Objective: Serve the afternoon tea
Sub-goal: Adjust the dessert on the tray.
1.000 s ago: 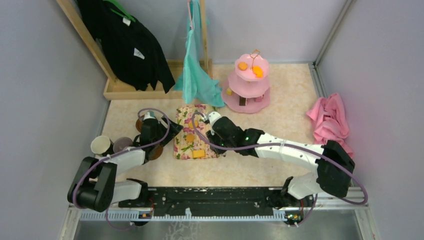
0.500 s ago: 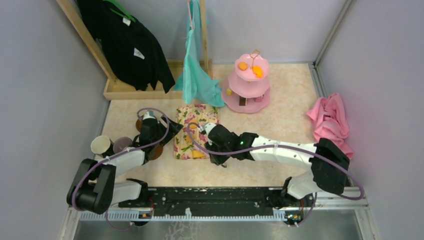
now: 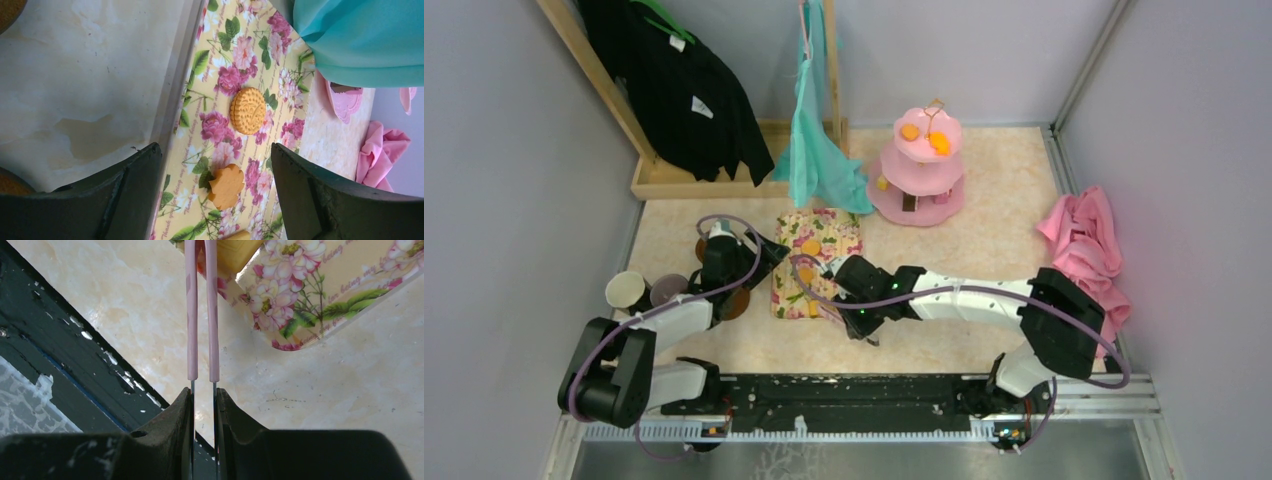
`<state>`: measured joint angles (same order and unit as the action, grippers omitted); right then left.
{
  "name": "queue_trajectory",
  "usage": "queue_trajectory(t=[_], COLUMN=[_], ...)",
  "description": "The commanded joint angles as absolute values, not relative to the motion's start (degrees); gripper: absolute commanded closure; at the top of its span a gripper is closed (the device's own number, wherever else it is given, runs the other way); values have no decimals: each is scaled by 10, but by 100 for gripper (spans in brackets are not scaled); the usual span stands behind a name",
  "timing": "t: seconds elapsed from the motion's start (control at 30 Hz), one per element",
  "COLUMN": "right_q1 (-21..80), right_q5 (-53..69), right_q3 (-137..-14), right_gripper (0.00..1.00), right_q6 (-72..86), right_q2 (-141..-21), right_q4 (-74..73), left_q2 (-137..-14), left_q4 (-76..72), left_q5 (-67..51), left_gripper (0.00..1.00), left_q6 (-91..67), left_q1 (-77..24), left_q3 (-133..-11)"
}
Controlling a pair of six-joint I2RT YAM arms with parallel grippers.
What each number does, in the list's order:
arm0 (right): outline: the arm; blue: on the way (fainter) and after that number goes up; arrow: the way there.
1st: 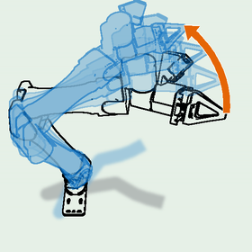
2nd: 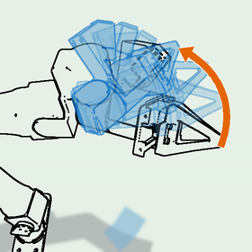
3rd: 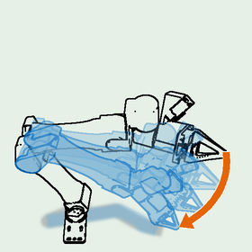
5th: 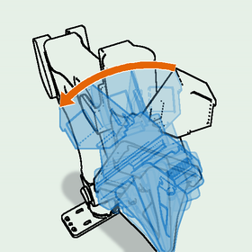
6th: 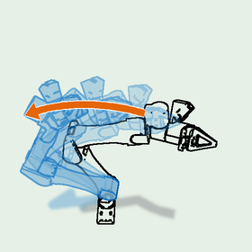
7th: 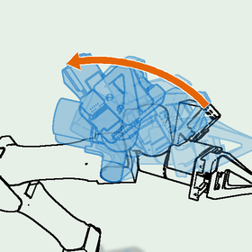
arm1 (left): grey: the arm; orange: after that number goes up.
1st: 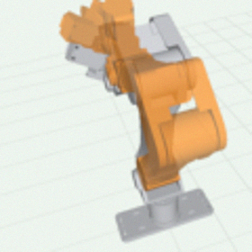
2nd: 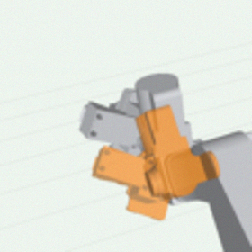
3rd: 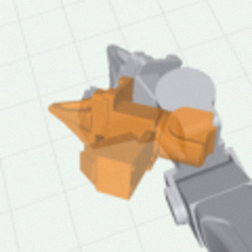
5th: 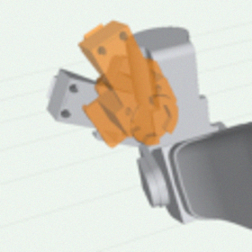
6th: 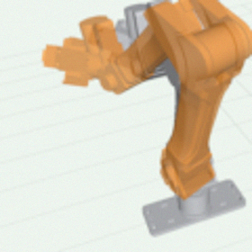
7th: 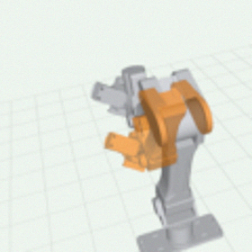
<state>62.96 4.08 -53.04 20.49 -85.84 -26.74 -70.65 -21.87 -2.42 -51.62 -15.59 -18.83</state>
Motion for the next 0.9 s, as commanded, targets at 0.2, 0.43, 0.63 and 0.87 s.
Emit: queue_trajectory(t=[0.2, 0.43, 0.63, 0.87], right_q1=[634, 608, 577, 559], right_q5=[35, 17, 12, 8], right_q3=[-577, -584, -587, -598], right_gripper=[83, 83, 84, 84], right_q6=[212, 211, 209, 205], right_q2=[-894, -910, -914, -916], right_q4=[-283, -276, -268, -267], left_q2=[-716, -718, -723, -742], left_q4=[-255, -258, -261, -271], left_q5=[-44, -47, -51, -59], left_gripper=[14, 14, 14, 15], left_q6=[-520, -518, -518, -519], left_q1=[-149, -146, -144, -144], left_q3=[-181, -180, -180, -183])
